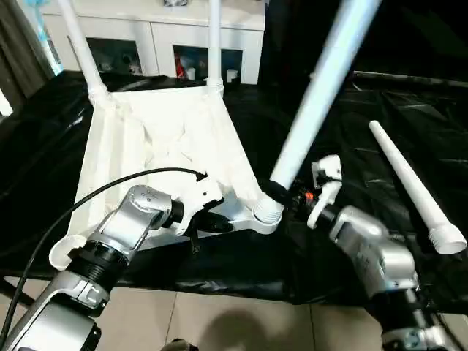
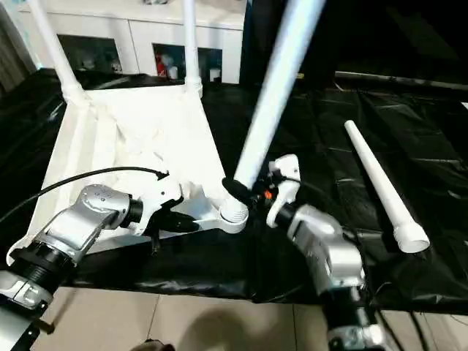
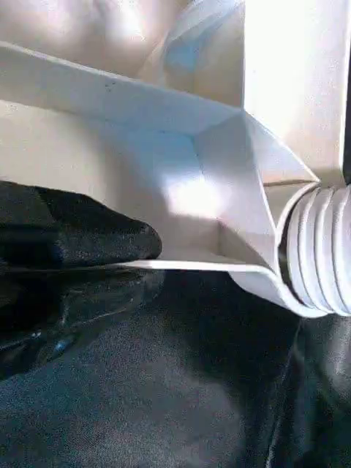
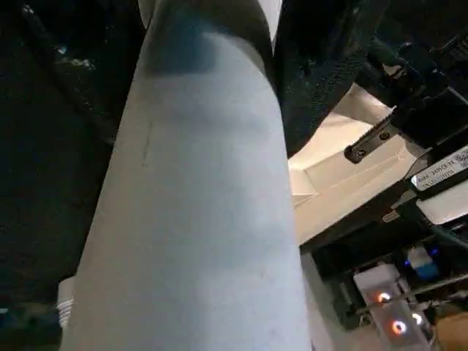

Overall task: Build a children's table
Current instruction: Insert table leg to table base

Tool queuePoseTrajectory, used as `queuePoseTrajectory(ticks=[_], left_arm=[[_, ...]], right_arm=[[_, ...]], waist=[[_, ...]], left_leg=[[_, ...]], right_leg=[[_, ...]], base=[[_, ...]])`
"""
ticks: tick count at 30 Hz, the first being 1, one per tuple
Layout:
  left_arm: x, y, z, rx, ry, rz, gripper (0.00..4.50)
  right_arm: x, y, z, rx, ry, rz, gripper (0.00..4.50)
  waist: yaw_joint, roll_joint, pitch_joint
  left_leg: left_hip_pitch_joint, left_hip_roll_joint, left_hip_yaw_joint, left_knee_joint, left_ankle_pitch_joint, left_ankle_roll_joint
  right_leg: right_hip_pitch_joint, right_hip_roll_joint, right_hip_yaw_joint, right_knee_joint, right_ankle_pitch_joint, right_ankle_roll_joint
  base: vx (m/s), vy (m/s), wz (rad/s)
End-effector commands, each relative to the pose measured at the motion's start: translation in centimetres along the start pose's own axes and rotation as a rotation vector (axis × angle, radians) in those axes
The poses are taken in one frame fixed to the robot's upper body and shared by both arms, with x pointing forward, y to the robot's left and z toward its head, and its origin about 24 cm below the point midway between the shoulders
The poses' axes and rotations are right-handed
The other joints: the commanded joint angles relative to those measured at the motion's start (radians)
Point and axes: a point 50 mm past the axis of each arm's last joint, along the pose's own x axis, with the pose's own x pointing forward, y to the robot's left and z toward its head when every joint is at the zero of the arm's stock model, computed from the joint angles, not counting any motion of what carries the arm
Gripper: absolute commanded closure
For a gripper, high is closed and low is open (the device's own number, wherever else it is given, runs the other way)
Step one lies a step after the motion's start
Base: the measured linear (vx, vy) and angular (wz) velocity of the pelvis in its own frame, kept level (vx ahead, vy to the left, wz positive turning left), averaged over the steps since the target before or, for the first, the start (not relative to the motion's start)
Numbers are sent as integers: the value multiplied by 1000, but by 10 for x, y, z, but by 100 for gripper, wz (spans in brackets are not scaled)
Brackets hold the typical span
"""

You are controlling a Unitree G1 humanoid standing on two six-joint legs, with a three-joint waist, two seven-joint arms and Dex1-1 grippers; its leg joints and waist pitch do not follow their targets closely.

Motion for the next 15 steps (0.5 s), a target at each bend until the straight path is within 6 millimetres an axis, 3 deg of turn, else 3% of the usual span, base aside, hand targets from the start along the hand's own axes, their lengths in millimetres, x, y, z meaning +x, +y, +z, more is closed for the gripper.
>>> queuePoseTrajectory(ticks=[1, 3, 4, 7, 9, 12, 15], left_arm=[[-14, 13, 6, 7, 3, 79, 450], [-13, 14, 6, 7, 4, 80, 450], [-13, 14, 6, 9, 7, 80, 450], [-12, 14, 6, 10, 9, 77, 450], [-12, 14, 6, 13, 13, 72, 450], [-11, 15, 6, 17, 17, 69, 450], [-10, 14, 5, 30, 24, 67, 450]], right_arm=[[-14, -9, -25, 27, 106, -80, 261], [-14, -7, -28, 23, 101, -79, 261], [-15, -4, -30, 17, 102, -78, 261], [-15, -3, -32, 6, 109, -77, 261], [-14, -1, -32, -23, 133, -64, 261], [-12, 2, -31, -67, 159, -45, 261], [-4, 7, -25, -127, 211, 18, 261]], waist=[[0, 15, -61], [0, 21, -60], [1, 29, -60], [-1, 25, -61], [-1, 32, -61], [-2, 30, -59], [-4, 20, -57]], left_leg=[[46, 47, -37, -86, -479, -89], [45, 48, -39, -88, -492, -90], [46, 48, -40, -89, -501, -93], [44, 47, -40, -90, -503, -90], [44, 48, -41, -91, -501, -90], [44, 47, -40, -91, -511, -91], [44, 48, -41, -92, -516, -90]], right_leg=[[8, -59, 35, -99, -333, -193], [7, -60, 35, -102, -350, -189], [6, -60, 35, -102, -353, -189], [8, -59, 35, -101, -343, -189], [6, -59, 35, -101, -343, -191], [5, -59, 35, -104, -366, -184], [3, -59, 36, -108, -405, -171]], base=[[0, 0, 0], [0, 0, 0], [0, 0, 0], [0, 0, 0], [0, 0, 0], [0, 0, 0], [0, 0, 0]])
